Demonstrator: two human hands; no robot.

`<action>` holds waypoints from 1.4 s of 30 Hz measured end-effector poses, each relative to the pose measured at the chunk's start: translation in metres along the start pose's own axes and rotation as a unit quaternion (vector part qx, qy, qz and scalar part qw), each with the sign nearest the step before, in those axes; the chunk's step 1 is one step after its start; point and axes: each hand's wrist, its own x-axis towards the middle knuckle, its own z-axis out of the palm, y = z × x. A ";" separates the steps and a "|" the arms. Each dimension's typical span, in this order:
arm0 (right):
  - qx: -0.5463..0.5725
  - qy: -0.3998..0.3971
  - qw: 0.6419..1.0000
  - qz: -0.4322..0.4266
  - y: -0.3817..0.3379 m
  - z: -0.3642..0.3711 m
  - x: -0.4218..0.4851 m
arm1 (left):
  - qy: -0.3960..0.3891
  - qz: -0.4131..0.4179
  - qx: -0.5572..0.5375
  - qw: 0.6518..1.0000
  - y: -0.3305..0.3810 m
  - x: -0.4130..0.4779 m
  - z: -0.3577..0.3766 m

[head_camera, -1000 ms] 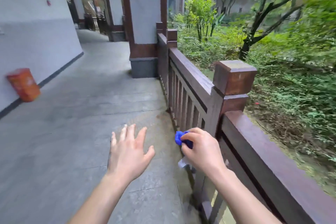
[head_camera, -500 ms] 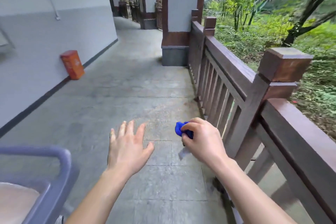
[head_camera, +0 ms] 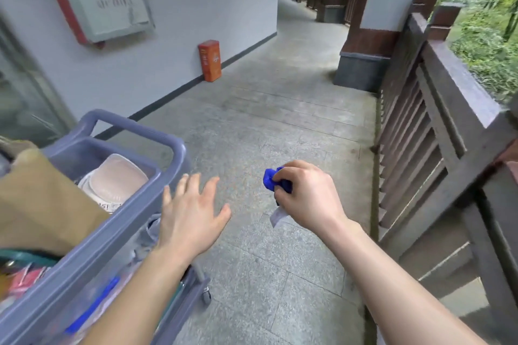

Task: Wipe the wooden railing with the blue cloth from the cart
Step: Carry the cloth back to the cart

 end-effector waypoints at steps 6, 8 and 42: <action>0.030 -0.036 0.997 -0.067 -0.029 0.017 -0.023 | 0.011 -0.078 0.019 0.997 -0.024 -0.071 -0.012; 0.042 -0.048 0.994 -0.088 -0.043 0.024 -0.028 | 0.015 -0.106 0.026 0.994 -0.035 -0.093 -0.017; 0.184 -0.167 0.943 -0.222 -0.409 0.248 -0.157 | -0.002 -0.269 0.053 0.962 -0.368 -0.355 -0.012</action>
